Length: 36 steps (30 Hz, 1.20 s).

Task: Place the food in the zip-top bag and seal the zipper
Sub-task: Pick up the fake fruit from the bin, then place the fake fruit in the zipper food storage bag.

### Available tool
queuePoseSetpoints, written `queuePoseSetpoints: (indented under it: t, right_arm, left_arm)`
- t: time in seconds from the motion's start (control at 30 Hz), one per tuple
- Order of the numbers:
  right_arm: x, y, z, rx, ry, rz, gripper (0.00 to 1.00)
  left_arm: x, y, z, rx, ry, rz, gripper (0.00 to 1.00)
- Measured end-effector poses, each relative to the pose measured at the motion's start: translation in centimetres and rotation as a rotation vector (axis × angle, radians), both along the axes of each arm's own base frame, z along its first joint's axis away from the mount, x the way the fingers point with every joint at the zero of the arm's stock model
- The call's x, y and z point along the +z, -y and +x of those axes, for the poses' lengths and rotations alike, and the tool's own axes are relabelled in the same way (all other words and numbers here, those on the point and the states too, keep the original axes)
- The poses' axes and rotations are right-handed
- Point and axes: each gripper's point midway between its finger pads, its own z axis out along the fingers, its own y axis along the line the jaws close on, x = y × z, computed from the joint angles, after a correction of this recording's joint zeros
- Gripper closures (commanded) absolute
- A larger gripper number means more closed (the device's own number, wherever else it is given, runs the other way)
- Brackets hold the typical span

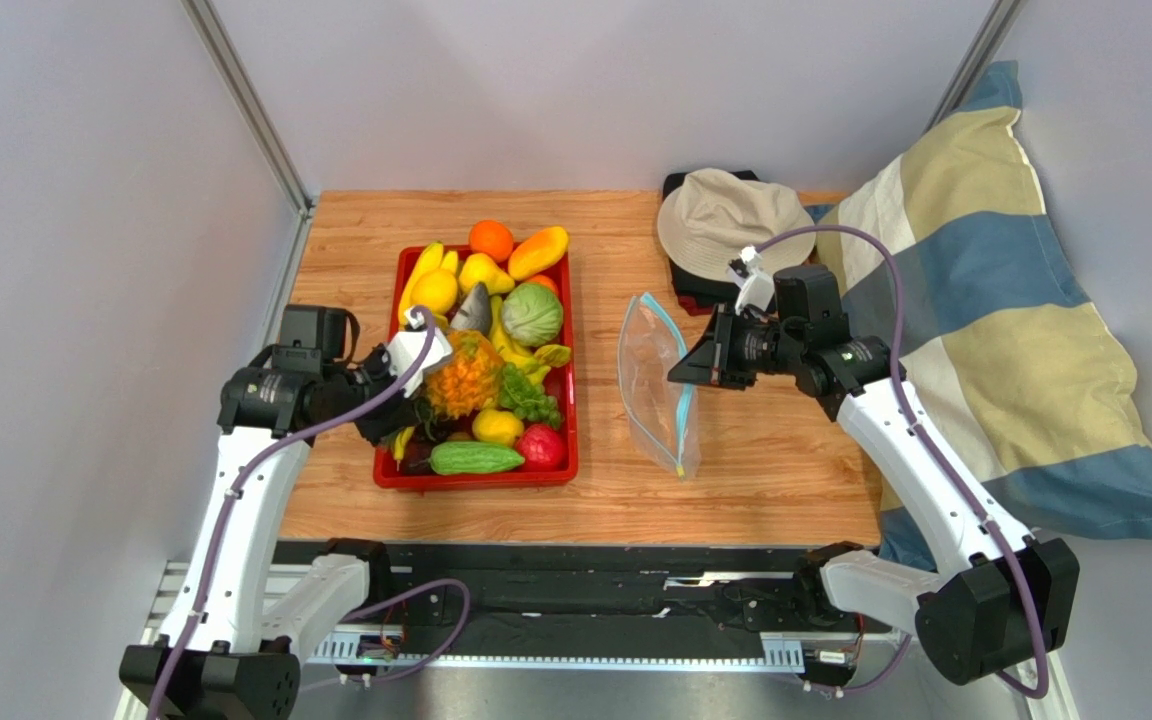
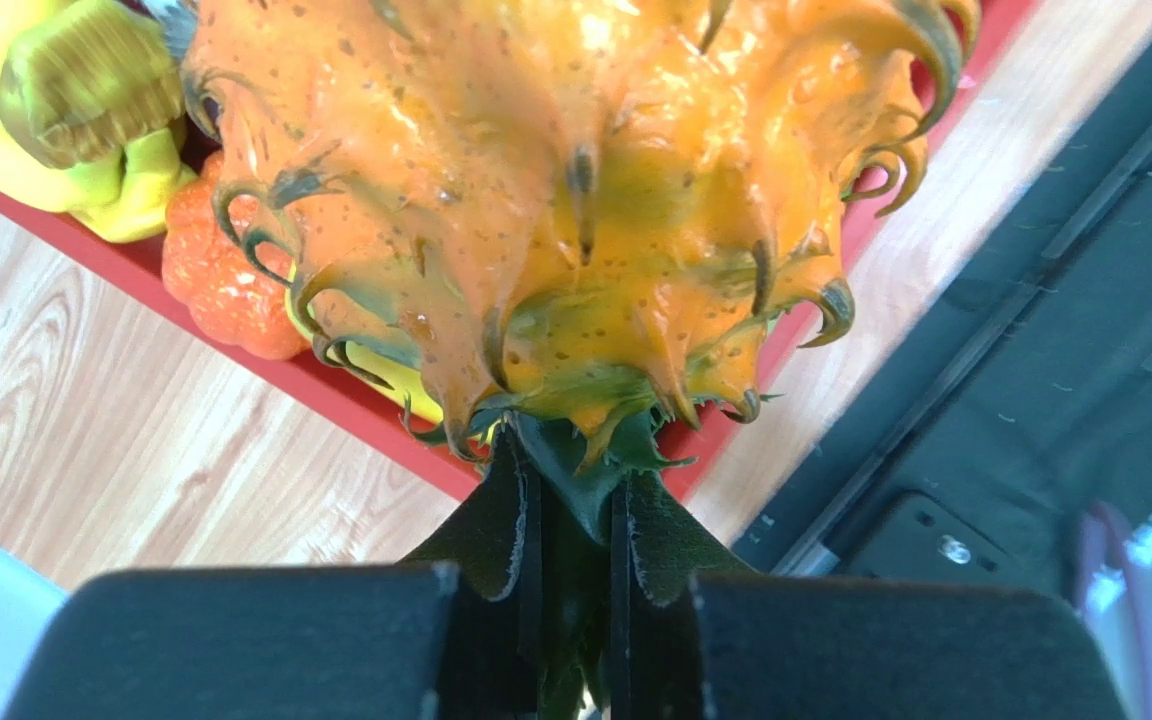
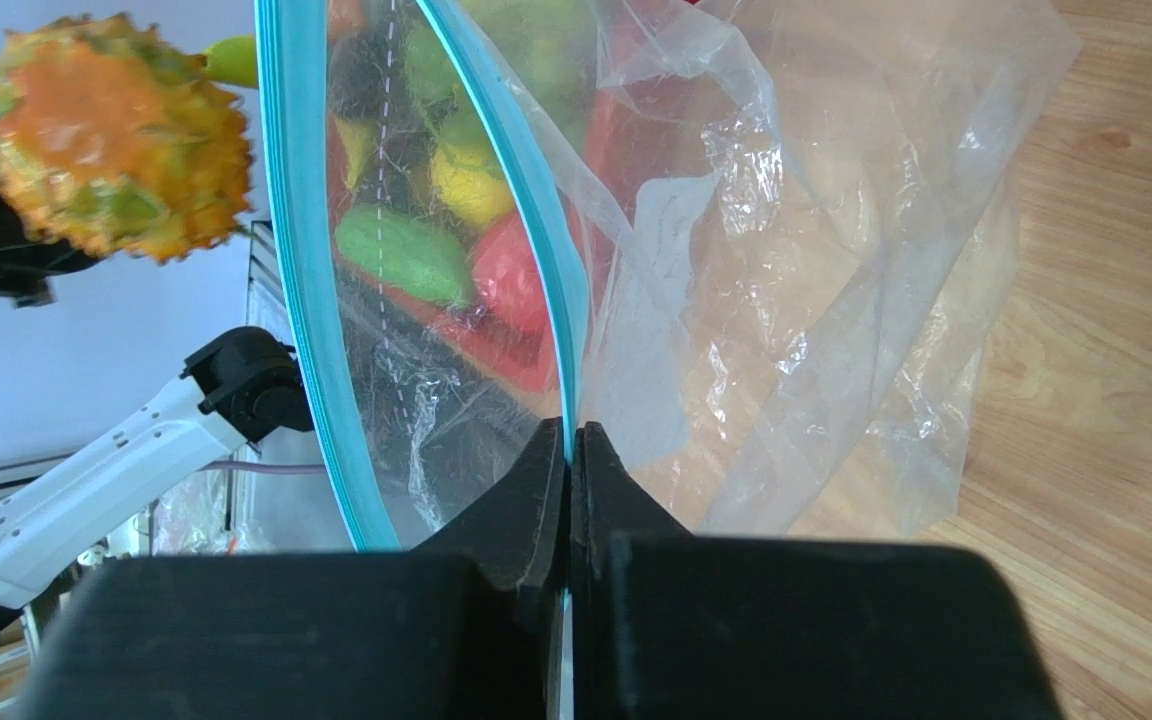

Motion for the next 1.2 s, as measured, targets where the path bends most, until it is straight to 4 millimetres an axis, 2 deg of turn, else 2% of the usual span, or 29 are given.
queuePoseSetpoints:
  t: [0.17, 0.33, 0.5, 0.63, 0.8, 0.93, 1.03, 1.2]
  right_arm:
    - [-0.1, -0.1, 0.2, -0.005, 0.012, -0.014, 1.00]
    - [0.4, -1.5, 0.6, 0.015, 0.016, 0.005, 1.00]
    - [2.0, -3.2, 1.5, 0.012, 0.031, 0.063, 1.00]
    - [2.5, -4.9, 1.4, 0.032, 0.038, 0.098, 1.00]
    - [1.7, -6.8, 1.0, 0.074, 0.026, 0.099, 1.00]
    - [1.3, -7.1, 1.4, 0.071, 0.025, 0.092, 1.00]
    - [1.2, -7.1, 1.5, 0.069, 0.028, 0.089, 1.00]
    - [1.0, -6.9, 1.5, 0.070, 0.034, 0.074, 1.00]
  left_arm:
    - [4.8, 1.9, -0.6, -0.063, -0.005, -0.048, 1.00]
    - [9.6, 6.1, -0.7, -0.172, -0.002, -0.140, 1.00]
    - [12.7, 10.0, -1.4, -0.269, -0.028, -0.223, 1.00]
    - [14.0, 13.5, -2.3, -0.351, -0.076, -0.282, 1.00]
    - [13.2, 17.1, -3.0, -0.418, -0.170, -0.309, 1.00]
    - [11.6, 18.8, -2.1, -0.421, -0.220, -0.297, 1.00]
    - [9.1, 19.0, -1.6, -0.406, -0.271, -0.254, 1.00]
    - [4.0, 17.4, -1.9, -0.377, -0.346, -0.144, 1.00]
